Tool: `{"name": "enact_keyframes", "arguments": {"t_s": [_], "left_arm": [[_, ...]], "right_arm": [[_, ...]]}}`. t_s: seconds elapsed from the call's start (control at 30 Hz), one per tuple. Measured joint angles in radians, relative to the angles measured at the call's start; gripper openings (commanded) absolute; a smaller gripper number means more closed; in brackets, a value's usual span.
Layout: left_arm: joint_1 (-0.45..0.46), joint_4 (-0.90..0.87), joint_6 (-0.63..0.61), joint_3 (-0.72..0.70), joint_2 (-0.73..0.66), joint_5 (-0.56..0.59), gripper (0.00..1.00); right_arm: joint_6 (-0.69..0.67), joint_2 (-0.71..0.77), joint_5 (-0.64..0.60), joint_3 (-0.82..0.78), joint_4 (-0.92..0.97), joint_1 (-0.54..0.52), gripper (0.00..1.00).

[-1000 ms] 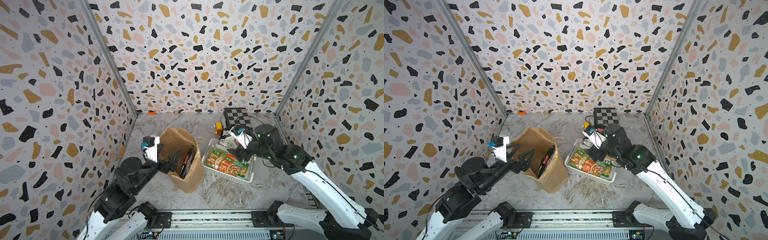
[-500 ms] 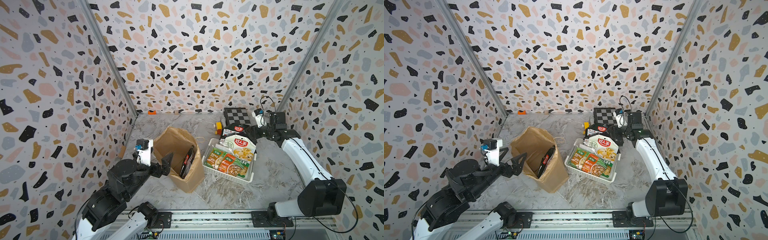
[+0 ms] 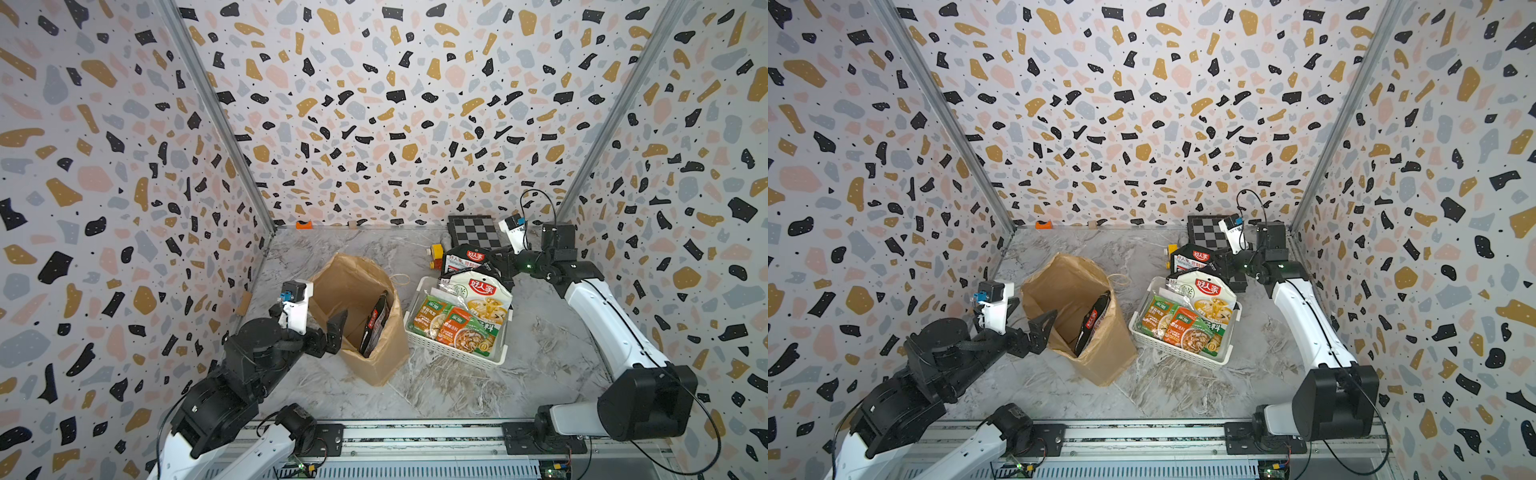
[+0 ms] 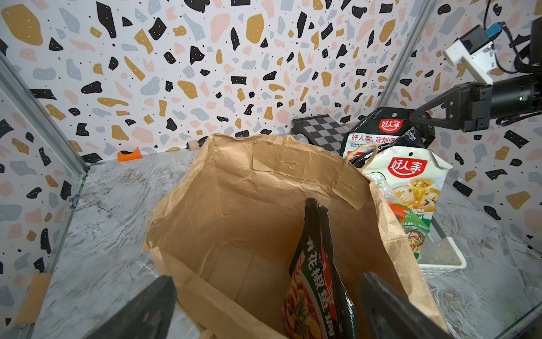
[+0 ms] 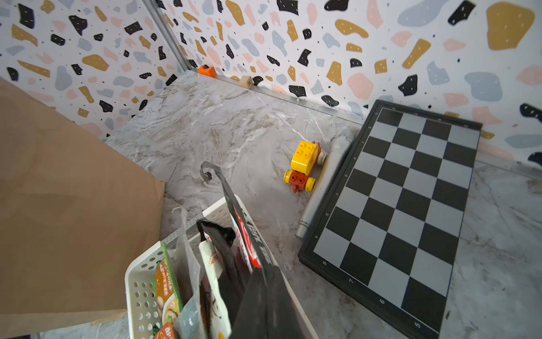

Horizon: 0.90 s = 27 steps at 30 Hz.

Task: Place the condiment packets inside the bag
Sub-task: Pick up the condiment packet from the storage box.

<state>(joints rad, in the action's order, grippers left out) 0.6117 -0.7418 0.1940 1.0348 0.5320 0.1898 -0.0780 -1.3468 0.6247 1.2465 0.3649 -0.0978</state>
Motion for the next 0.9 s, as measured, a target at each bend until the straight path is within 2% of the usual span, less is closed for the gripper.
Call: {"name": "enact_keyframes", "arguments": {"t_s": [0.23, 0.37, 0.63, 0.8, 0.9], "left_arm": [[0.000, 0.072, -0.024, 0.001, 0.003, -0.044, 1.00], [0.000, 0.138, -0.064, 0.032, 0.069, -0.120, 1.00], [0.000, 0.348, -0.117, 0.201, 0.352, -0.378, 1.00], [0.009, 0.511, -0.109, 0.345, 0.579, -0.560, 1.00], [0.061, 0.569, -0.104, 0.407, 0.690, -0.641, 1.00]], "right_arm": [[-0.097, 0.114, 0.023, 0.088, 0.026, -0.009, 0.00], [-0.163, 0.158, 0.027, 0.179, 0.040, -0.016, 0.00], [-0.237, 0.198, 0.078, 0.373, 0.114, -0.018, 0.00], [-0.237, 0.278, 0.156, 0.384, 0.140, -0.020, 0.00], [-0.214, 0.331, 0.207, 0.382, 0.141, -0.022, 0.00]]}}
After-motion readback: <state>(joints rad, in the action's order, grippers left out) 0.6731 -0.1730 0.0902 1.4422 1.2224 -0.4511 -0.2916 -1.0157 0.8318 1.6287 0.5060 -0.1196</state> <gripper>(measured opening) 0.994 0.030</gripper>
